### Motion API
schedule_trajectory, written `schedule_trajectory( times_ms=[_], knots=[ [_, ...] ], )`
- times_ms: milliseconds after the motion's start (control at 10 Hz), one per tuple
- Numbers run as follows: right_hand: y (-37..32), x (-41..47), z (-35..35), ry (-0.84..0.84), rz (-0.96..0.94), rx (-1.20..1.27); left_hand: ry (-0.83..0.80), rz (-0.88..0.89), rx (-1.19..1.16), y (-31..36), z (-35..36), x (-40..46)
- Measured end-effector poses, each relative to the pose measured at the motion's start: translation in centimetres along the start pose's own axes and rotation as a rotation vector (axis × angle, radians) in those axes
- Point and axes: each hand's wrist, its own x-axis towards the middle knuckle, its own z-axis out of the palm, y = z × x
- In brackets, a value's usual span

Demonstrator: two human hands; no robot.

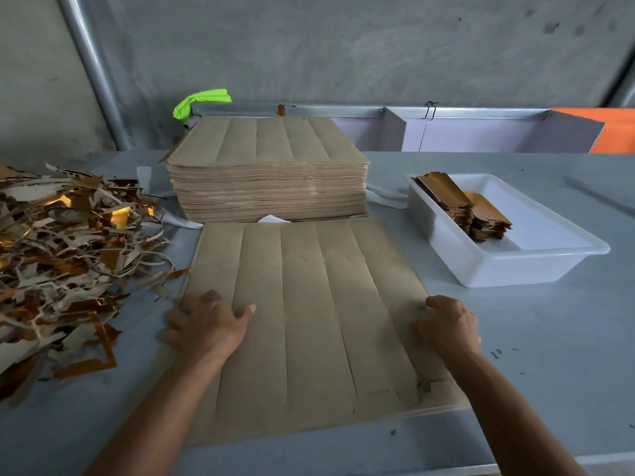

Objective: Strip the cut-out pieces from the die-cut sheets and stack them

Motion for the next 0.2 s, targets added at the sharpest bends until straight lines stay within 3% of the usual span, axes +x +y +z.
schedule_trajectory(
  times_ms=[100,200],
  knots=[
    [0.43,-0.11,-0.48,-0.005,-0.077,-0.057,0.033,0.024,0.018,-0.47,-0.26,-0.19],
    [0.47,-0.43,-0.41,0.093,-0.145,-0.071,0.242,0.162,0.048,-0.52,-0.66,-0.42]
  ],
)
